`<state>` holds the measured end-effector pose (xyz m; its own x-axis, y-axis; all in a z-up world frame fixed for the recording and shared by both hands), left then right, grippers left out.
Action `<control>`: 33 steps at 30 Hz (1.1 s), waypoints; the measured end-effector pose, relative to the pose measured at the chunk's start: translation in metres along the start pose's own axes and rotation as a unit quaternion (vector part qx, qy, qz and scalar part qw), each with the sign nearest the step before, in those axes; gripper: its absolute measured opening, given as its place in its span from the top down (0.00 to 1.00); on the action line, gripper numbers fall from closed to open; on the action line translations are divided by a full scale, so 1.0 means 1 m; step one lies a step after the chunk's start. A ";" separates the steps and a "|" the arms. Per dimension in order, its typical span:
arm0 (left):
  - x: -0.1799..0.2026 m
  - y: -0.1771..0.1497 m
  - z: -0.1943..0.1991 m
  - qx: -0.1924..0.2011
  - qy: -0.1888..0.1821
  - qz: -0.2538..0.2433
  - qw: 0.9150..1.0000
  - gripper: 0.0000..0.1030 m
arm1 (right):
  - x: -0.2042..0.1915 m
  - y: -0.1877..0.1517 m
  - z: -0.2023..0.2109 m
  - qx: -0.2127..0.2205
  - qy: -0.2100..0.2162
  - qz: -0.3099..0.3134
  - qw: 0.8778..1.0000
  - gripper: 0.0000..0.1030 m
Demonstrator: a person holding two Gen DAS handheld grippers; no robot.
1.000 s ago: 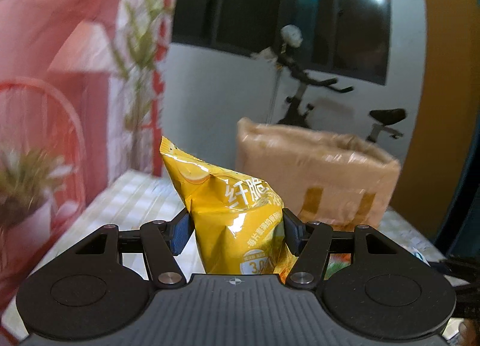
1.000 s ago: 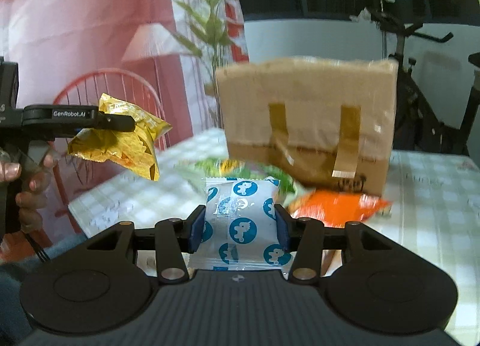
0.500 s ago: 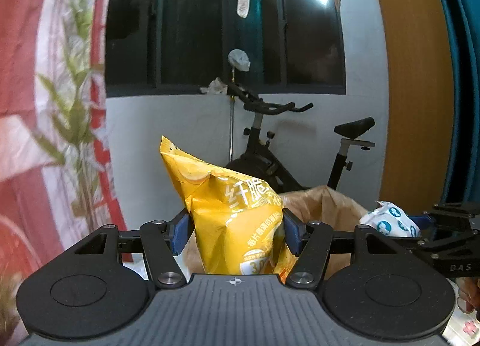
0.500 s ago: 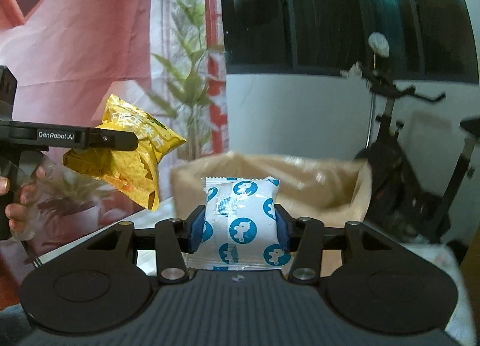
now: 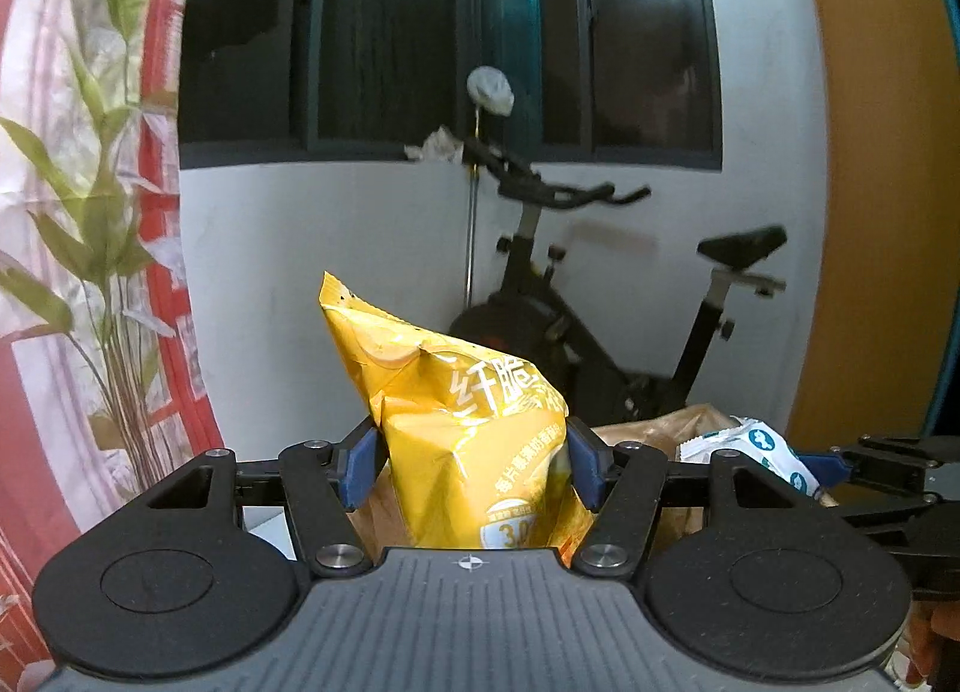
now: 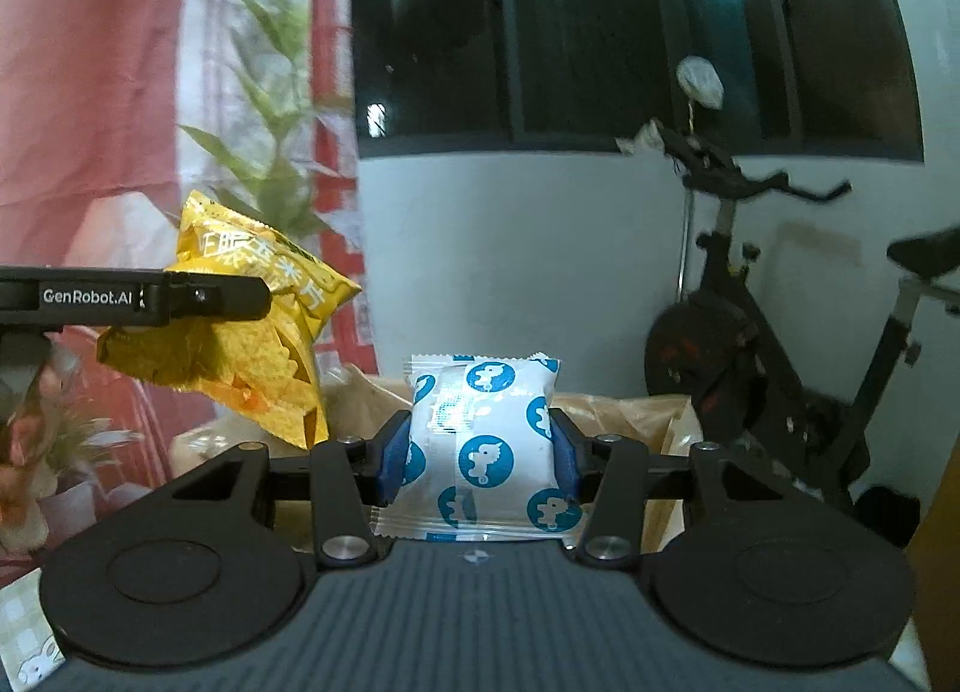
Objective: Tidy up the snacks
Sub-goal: 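Lift both packets over the lined box and open both tools to drop them, then move both tools back toward the remaining snack pile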
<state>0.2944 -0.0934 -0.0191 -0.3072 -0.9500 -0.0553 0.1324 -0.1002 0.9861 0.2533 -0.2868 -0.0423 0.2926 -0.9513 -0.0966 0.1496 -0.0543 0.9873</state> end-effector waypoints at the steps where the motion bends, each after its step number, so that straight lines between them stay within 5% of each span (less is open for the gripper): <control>1: 0.001 -0.003 -0.006 -0.007 0.001 -0.003 1.000 0.36 | 0.002 -0.002 -0.006 -0.006 -0.004 -0.004 1.000 0.52; 4: 0.000 -0.012 -0.021 -0.033 -0.001 -0.005 0.999 0.34 | 0.010 -0.009 -0.019 -0.025 -0.018 -0.017 0.999 0.52; 8: -0.004 -0.021 -0.029 -0.057 -0.001 -0.019 0.998 0.17 | 0.022 -0.020 -0.029 -0.053 -0.037 -0.045 0.997 0.49; 12: -0.011 -0.019 -0.019 -0.056 0.000 -0.016 0.998 0.15 | 0.028 -0.020 -0.024 -0.057 -0.041 -0.055 0.996 0.23; 33: -0.067 -0.012 0.099 -0.040 0.016 0.047 0.998 0.14 | -0.006 -0.009 0.055 -0.035 0.002 -0.038 0.999 0.22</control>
Point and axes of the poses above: each gripper's, at about its wrist camera, not at the fingertips, and z roughly against the way its jaws point, x to its right, y to its top, the point moved 1 cm from there along -z, roughly the way its jaws point, and after that the axes turned 9 degrees about x, right-handed, at the moved point
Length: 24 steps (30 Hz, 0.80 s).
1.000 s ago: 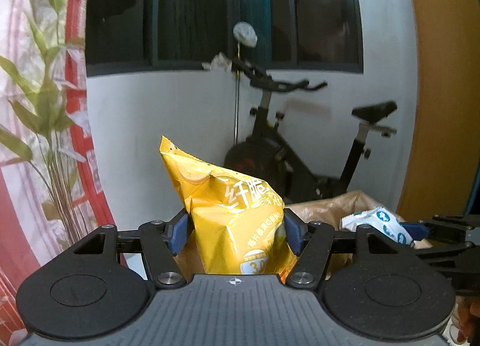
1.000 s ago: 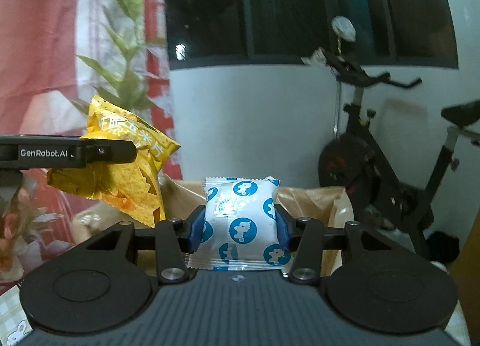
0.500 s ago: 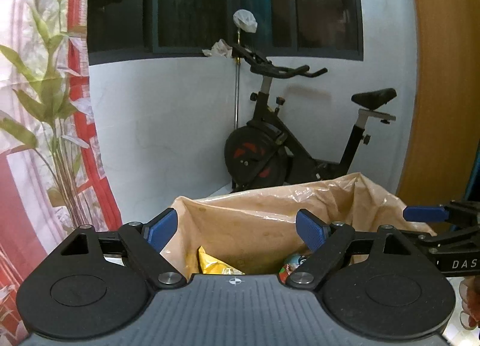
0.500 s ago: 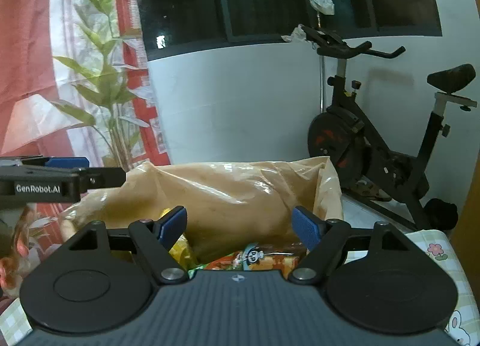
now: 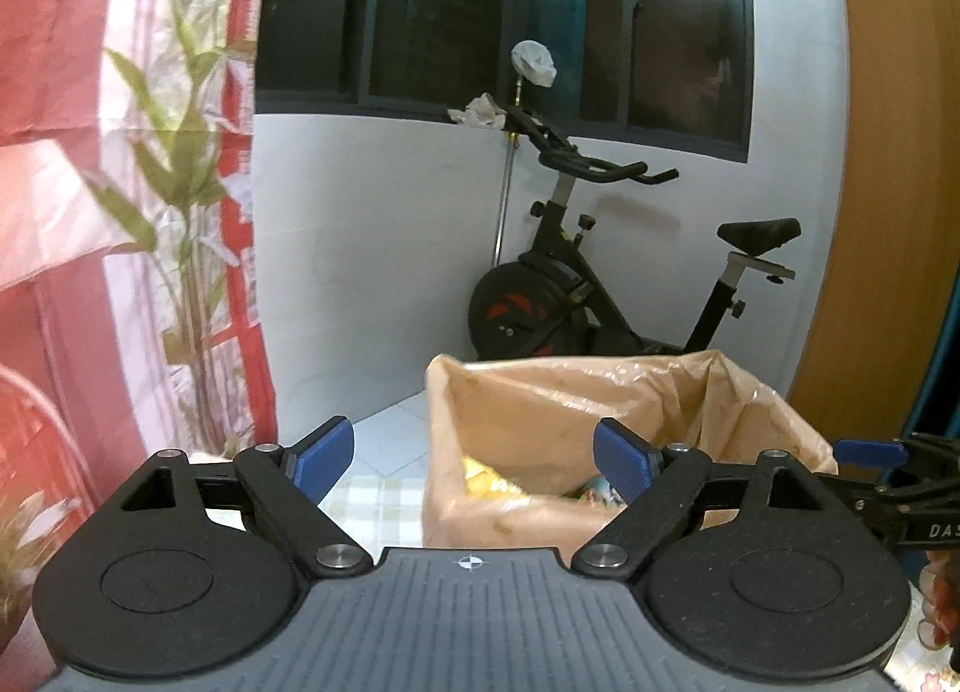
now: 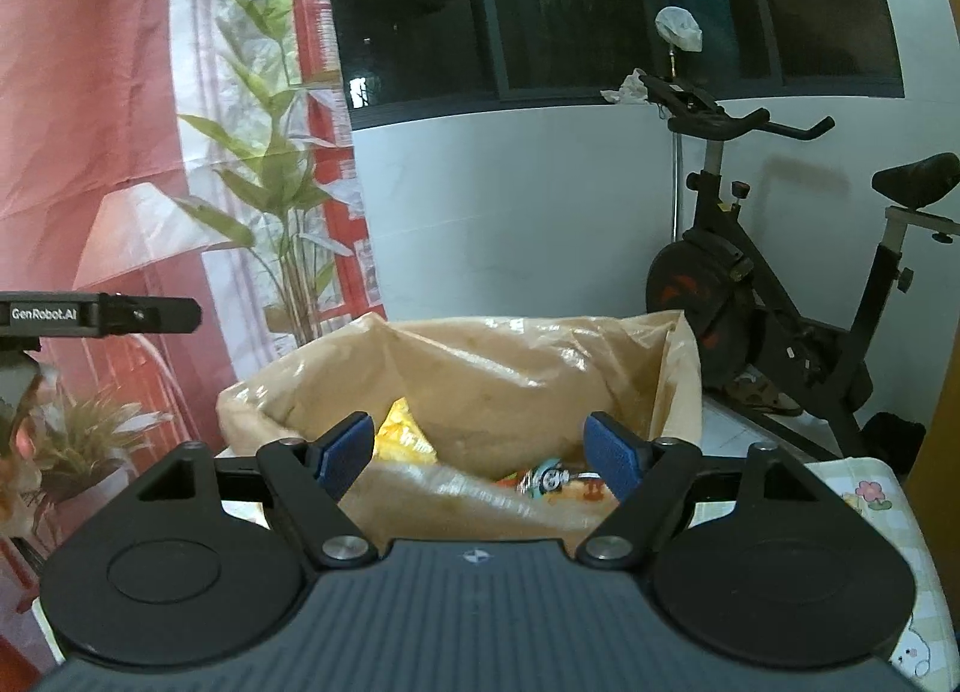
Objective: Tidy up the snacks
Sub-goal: 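Move both tools back toward the remaining snack pile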
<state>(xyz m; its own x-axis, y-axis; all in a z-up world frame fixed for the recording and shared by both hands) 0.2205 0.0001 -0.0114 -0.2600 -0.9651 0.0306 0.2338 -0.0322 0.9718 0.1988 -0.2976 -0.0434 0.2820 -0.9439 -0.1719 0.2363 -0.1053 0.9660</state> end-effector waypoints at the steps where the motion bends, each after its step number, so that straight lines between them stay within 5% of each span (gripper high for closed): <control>1: -0.003 -0.004 0.004 -0.002 0.000 0.004 1.000 0.14 | -0.001 -0.002 0.003 0.000 0.001 0.001 1.000 0.21; 24: 0.025 -0.117 -0.014 -0.109 -0.052 0.032 0.992 0.14 | 0.018 -0.105 0.027 -0.055 -0.021 0.006 0.998 0.21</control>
Point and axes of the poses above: each gripper's, at about its wrist camera, not at the fingertips, and z roughly against the way its jaws point, x to its right, y to its top, the point moved 1 cm from there along -z, roughly the way its jaws point, and after that the axes turned 9 degrees about x, right-handed, at the moved point
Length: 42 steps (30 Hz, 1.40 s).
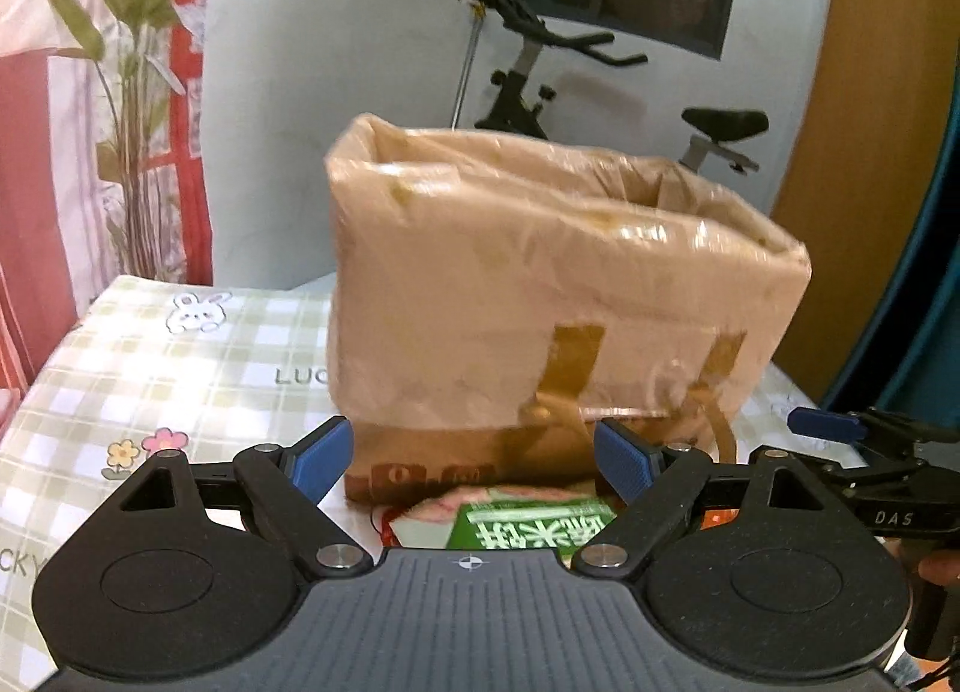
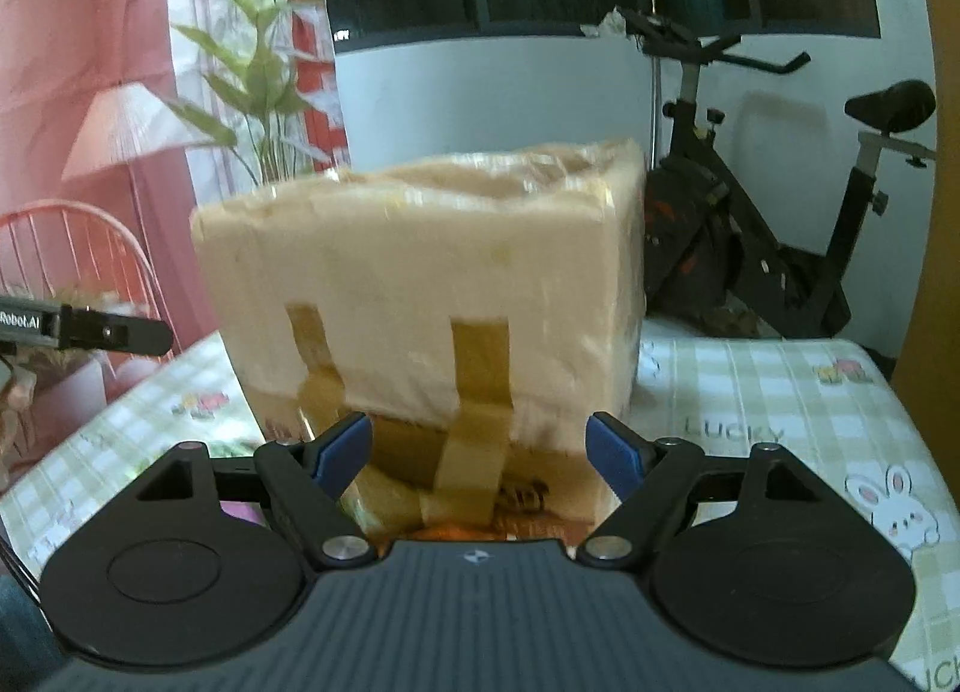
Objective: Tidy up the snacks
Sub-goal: 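Move both tools back toward the remaining snack pile, then grasp the pale green chip bag with the left tool while the right tool grips the orange bag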
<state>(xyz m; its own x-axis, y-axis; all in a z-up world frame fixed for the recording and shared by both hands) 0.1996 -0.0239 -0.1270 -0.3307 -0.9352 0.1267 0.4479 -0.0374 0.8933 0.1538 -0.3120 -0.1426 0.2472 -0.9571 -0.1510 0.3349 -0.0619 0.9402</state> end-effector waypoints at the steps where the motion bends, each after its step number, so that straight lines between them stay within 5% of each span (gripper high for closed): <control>1: 0.001 -0.002 -0.003 -0.003 0.001 -0.005 1.000 0.14 | 0.001 -0.005 -0.001 -0.004 0.000 0.001 1.000 0.21; 13: 0.016 -0.024 -0.018 -0.028 -0.001 -0.022 0.999 0.14 | 0.006 -0.042 -0.022 -0.049 -0.001 -0.041 0.998 0.21; 26: 0.013 -0.044 -0.021 -0.060 -0.017 -0.025 0.998 0.14 | -0.004 -0.073 -0.005 -0.029 -0.020 -0.075 0.997 0.13; 42: -0.003 -0.070 -0.031 -0.095 -0.053 0.054 0.993 0.05 | -0.020 -0.089 0.011 -0.008 0.006 -0.049 0.999 0.10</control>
Point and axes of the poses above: each gripper's, at about its wrist camera, not at the fingertips, and z roughly against the way its jaws point, x to its right, y to its top, the point moved 1 cm from there along -z, roughly the way its jaws point, and after that the axes turned 9 degrees about x, right-handed, at the moved point
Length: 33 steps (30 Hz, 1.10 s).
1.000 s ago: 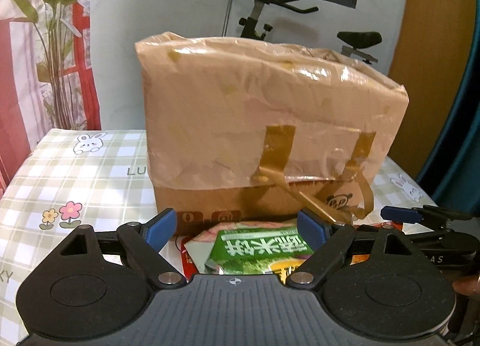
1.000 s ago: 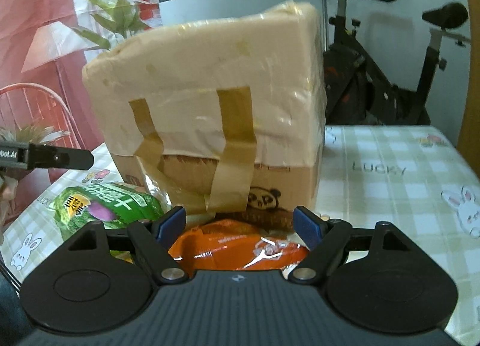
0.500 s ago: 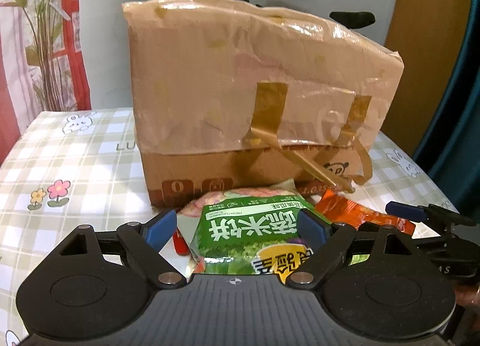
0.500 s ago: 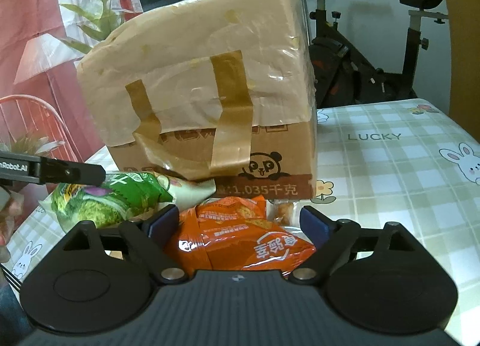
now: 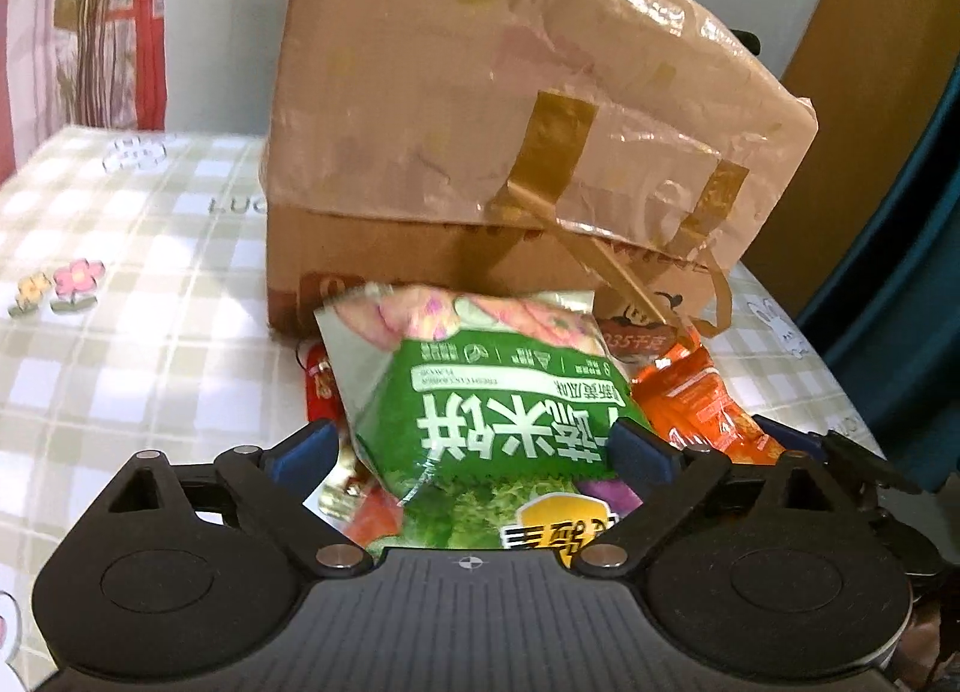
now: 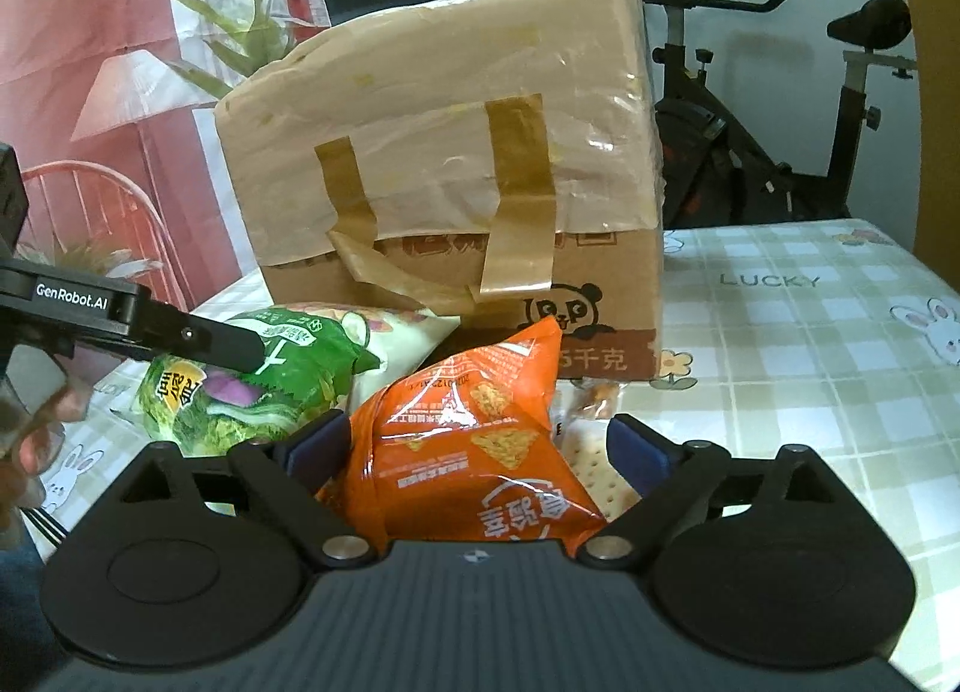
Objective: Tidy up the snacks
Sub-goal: 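Grasp the pale green chip bag with the left tool while the right tool grips the orange bag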
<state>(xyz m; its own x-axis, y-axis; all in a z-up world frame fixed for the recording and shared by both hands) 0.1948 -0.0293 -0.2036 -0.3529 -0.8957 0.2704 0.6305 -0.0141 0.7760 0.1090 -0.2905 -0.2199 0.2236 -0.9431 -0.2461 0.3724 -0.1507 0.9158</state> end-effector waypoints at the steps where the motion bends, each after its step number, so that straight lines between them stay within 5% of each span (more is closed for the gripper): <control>1: -0.001 -0.002 -0.002 -0.004 -0.001 0.003 1.000 0.05 | 0.001 -0.001 0.000 0.000 0.003 -0.003 1.000 0.10; 7: -0.003 -0.008 -0.010 -0.005 -0.009 0.022 1.000 0.05 | -0.001 -0.003 0.002 0.002 0.016 -0.009 1.000 0.16; 12: -0.002 -0.010 -0.003 0.014 -0.013 0.012 1.000 0.20 | -0.001 -0.004 0.003 0.003 0.023 -0.012 1.000 0.20; 20: 0.019 -0.014 0.029 0.067 0.023 -0.043 0.997 0.27 | -0.003 -0.006 0.001 -0.007 0.033 -0.017 0.999 0.20; 33: 0.030 -0.019 0.080 0.142 0.091 -0.057 0.984 0.27 | -0.001 -0.007 0.001 -0.017 0.034 -0.040 0.998 0.23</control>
<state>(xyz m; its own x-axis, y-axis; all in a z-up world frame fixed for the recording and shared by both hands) 0.1173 -0.0204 -0.1647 -0.2636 -0.9609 0.0850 0.3656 -0.0180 0.9306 0.1050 -0.2884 -0.2256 0.2520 -0.9058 -0.3408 0.4215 -0.2142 0.8811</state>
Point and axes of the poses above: each gripper's, at about its wrist camera, not at the fingertips, and z roughly against the way its jaws point, x to its right, y to its top, the point moved 1 cm from there along -z, roughly the way its jaws point, and after that the axes turned 9 degrees about x, right-handed, at the moved point
